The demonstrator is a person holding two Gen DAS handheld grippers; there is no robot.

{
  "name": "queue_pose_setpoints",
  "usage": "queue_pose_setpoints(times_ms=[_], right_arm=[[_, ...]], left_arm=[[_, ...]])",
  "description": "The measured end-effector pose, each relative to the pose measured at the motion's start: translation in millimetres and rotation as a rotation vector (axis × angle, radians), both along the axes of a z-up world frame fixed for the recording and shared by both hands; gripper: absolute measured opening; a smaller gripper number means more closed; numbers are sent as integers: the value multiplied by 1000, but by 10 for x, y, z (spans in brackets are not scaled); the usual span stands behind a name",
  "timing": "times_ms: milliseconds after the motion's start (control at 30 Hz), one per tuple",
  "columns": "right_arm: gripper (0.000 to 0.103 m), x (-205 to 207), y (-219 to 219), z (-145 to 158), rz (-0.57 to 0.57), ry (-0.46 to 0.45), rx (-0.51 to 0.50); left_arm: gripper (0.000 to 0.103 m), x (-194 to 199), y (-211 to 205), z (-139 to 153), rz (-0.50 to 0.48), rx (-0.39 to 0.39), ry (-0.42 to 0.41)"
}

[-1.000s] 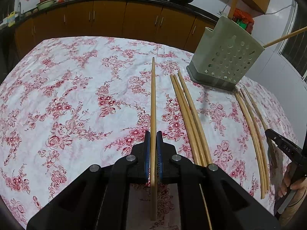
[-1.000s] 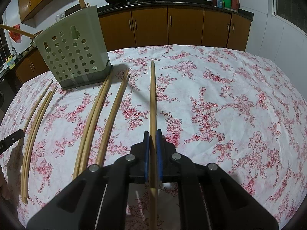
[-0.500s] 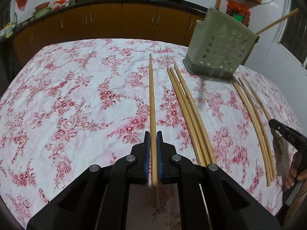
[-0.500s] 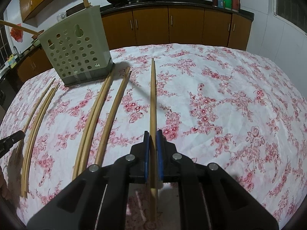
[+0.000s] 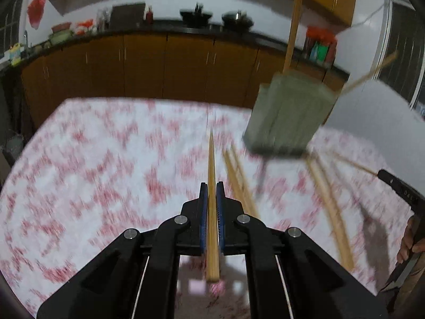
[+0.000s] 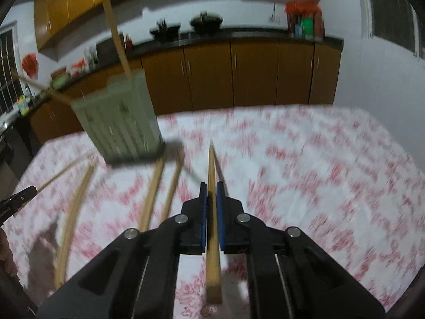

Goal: Organize utensils
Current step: 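Raise the left tool's chopstick upright over the holder while the right tool raises its chopstick, then drop the left tool's chopstick into the green holder while the right tool drops its chopstick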

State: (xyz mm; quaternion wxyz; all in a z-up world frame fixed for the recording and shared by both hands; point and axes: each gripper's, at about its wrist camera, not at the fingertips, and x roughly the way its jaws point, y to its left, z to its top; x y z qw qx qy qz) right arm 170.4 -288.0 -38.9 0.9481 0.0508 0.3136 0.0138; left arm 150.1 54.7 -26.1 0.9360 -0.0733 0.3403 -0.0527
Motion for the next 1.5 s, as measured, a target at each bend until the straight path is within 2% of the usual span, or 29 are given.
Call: queue_pose_setpoints(times_ms=[100,200,433,667,900,1033,1233,1367,1500], right_arm=[[8,-72,-21,288,-9,-90,14],[8,-92,-40,452,-12,-136,20],[8,-92,-30,578,-10,-163,19],[8,-258,2,989,64,-254,73],[8,-438,140,1498,165,-386,133],[8,-438,274,1677,191,-452,139],[8,-263,482,1818,195,-520,117],[8,-77,587,1840,172,-545,87],[8,172,695,1779,160,-523,71]], left_arm=[[7,-11,40,276,15,-28,-70],[7,-21,67,492,27,-48,-128],[7,-16,66,690,31,-43,-174],[7,-89,51,909,-7,-52,-208],[7,-228,-166,1283,-72,-35,-313],[7,-236,-278,1471,-89,-51,-369],[7,-161,-460,1745,-76,-67,-473],[7,36,-558,1783,-70,-54,-486],[7,196,-604,1706,-58,-49,-481]])
